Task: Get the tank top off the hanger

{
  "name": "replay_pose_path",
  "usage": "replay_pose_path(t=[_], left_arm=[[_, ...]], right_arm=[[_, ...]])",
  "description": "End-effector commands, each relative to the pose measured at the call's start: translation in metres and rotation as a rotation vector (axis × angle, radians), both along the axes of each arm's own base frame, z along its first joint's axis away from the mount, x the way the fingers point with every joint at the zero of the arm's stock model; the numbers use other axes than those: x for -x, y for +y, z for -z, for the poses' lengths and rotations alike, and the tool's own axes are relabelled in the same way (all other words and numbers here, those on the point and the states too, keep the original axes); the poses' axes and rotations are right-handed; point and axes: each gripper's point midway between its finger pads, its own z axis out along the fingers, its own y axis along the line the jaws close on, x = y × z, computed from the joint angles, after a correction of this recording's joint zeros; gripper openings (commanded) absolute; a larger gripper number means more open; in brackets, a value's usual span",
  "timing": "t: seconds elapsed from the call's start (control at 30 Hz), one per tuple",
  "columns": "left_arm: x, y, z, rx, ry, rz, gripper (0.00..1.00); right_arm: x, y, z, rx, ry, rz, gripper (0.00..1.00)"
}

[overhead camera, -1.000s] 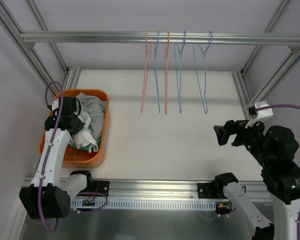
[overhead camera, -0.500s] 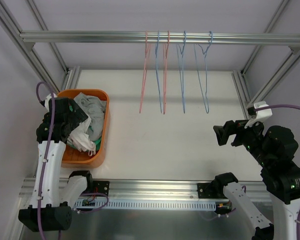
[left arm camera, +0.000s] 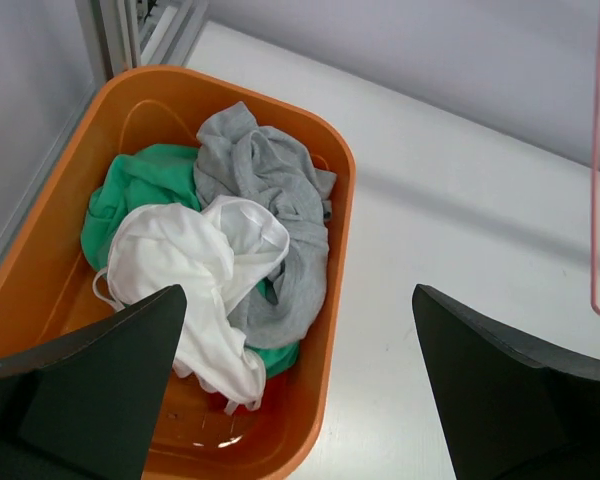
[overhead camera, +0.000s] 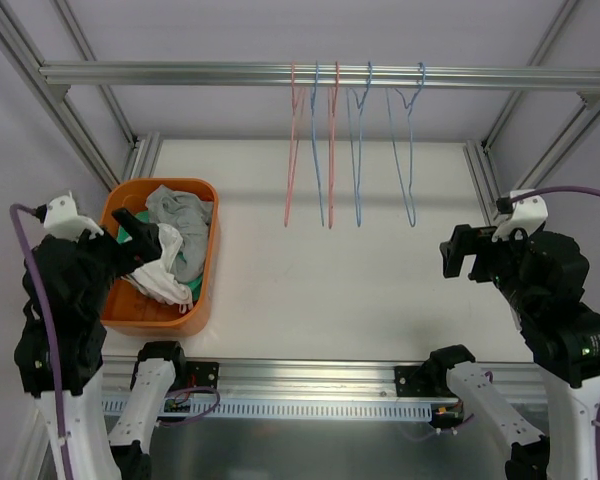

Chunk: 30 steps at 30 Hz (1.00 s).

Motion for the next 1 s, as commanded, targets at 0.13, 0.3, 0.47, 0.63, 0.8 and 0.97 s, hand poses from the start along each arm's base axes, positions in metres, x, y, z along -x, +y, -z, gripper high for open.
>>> replay_pose_path(t=[0.13,0.3,0.47,0.63,0.8,0.97], left_arm=[[0.059,-0.023,0.006,-0.054,-0.108,0.151,0.99],[0.074,-0.018,0.022,-0.063,-0.122,0.133,0.99],[0.072,-0.021,0.034,-0.048,-0.096,0.148,0.99],[0.065,-0.019,0.049,-0.031,-0.049,0.129,0.99],[0.063,-0.020,0.056,-0.019,-0.028,0.126,0.99],[0.059,-0.014,0.060,-0.022,-0.009,0.091,0.99]], right_arm=[[0.041,-0.022,0.000,0.004,-0.090,0.045,0.99],[0.063,-0.028,0.018,-0.003,-0.119,0.044,1.00],[0.073,-0.035,0.023,-0.005,-0.148,0.059,0.99],[0.074,-0.036,0.022,-0.011,-0.162,0.059,0.99],[0.070,-0.037,0.019,-0.015,-0.164,0.078,0.99],[0.065,-0.038,0.024,-0.020,-0.152,0.102,1.00]])
